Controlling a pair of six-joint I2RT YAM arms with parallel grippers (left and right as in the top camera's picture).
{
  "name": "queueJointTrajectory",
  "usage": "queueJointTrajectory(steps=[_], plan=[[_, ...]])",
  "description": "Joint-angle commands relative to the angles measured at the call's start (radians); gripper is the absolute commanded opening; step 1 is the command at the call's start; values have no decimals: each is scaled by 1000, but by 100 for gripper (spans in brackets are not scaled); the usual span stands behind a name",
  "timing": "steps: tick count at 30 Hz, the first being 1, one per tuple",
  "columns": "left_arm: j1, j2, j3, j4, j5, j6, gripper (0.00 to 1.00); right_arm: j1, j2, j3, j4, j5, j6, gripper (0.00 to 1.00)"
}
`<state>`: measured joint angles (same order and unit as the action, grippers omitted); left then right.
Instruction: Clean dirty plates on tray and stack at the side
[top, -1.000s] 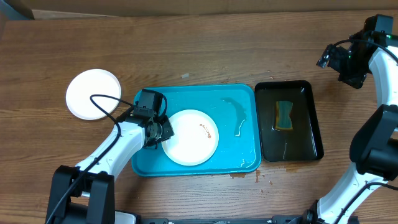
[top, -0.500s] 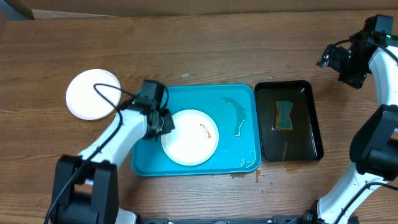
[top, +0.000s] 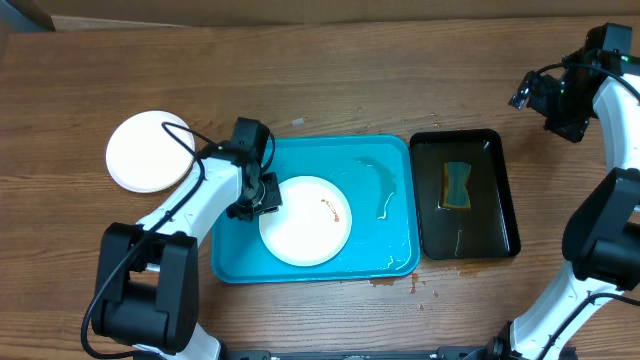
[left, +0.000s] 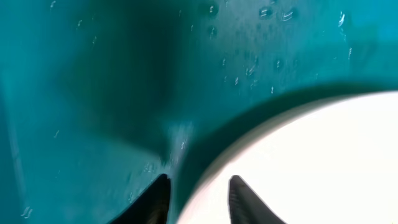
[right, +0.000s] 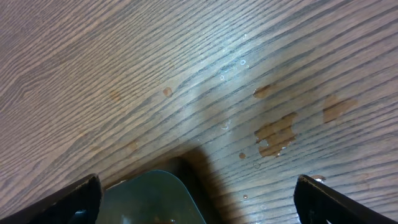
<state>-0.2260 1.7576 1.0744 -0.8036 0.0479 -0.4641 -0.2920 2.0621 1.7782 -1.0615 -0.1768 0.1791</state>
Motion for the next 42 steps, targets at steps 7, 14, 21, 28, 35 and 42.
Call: queueJointTrajectory(steps=[7,14,21,28,35,42], plan=[[25,4,201,-238,-4,49,53,2,-24,9,6,-4,1,100],[20,5,93,-216,-6,40,54,2,-24,9,6,-4,1,100],[20,5,-42,-63,-4,30,55,2,-24,9,6,-4,1,100],[2,5,-64,37,-3,29,49,2,-24,9,6,-4,1,100],[-10,5,-81,61,-7,29,50,2,-24,9,6,-4,1,100],[-10,5,-81,94,-7,23,55,2,-24,9,6,-4,1,100]])
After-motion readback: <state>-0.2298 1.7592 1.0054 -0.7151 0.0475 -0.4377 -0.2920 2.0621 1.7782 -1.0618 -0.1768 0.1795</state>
